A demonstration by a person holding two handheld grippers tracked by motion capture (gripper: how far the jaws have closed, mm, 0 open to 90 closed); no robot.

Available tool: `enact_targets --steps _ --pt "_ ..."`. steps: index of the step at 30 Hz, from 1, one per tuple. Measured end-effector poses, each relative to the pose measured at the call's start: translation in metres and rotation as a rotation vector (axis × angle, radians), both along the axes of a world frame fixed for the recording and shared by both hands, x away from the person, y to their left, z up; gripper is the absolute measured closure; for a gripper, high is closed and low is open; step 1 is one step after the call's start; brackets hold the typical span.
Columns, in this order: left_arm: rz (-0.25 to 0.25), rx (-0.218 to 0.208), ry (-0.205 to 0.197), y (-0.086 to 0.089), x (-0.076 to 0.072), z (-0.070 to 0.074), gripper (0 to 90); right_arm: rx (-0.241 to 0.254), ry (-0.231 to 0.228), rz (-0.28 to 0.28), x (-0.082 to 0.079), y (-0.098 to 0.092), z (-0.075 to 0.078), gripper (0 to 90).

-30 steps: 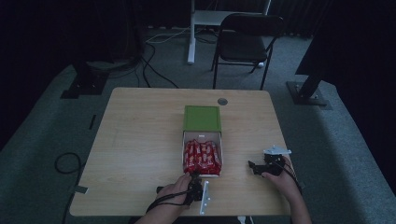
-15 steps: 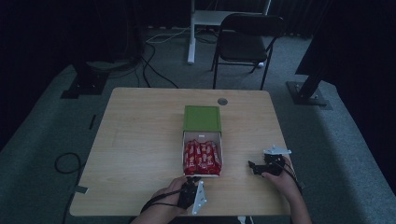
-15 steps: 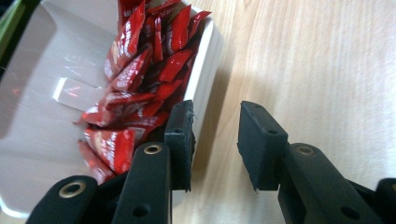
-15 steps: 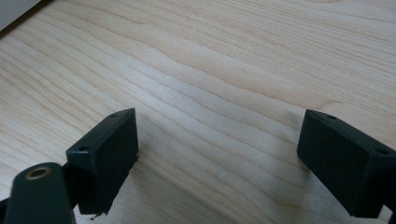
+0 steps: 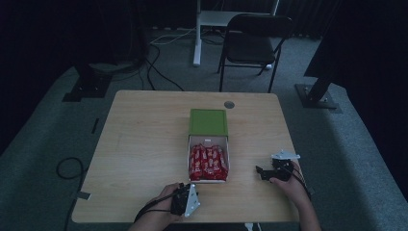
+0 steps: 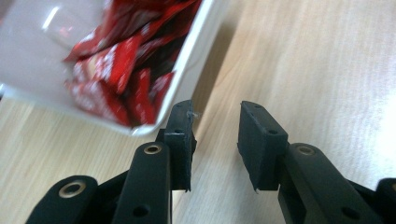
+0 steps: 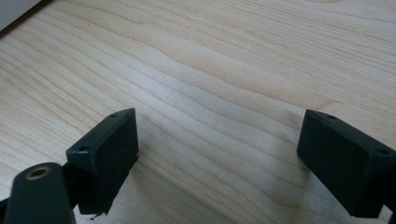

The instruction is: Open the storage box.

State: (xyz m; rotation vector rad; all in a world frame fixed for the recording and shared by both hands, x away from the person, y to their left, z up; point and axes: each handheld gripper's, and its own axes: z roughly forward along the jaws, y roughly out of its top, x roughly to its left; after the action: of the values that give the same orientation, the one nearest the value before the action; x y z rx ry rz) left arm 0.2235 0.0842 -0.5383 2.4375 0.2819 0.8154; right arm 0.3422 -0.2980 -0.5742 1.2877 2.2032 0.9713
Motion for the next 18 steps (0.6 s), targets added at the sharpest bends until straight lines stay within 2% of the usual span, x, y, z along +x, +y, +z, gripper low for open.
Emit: enact_targets --steps 2,4,9,14,18 --pt "0.004 -0.002 0.002 0.003 0.0 0.0 66.1 0.0 0.0 0.0 0.0 0.0 0.0 12.1" --pt "0.025 -0.017 0.019 0.011 0.003 -0.001 65.0 0.0 0.0 0.0 0.0 0.0 0.0 12.1" --pt "0.082 -0.047 0.028 0.025 0.009 -0.002 65.0 0.0 0.0 0.0 0.0 0.0 0.0 12.1" --pt "0.123 -0.06 0.037 0.038 0.016 -0.002 65.0 -0.001 0.0 0.001 0.0 0.0 0.0 12.1" --pt "0.162 -0.099 0.044 0.049 0.022 0.0 65.0 0.001 0.0 0.0 0.0 0.0 0.0 12.0"
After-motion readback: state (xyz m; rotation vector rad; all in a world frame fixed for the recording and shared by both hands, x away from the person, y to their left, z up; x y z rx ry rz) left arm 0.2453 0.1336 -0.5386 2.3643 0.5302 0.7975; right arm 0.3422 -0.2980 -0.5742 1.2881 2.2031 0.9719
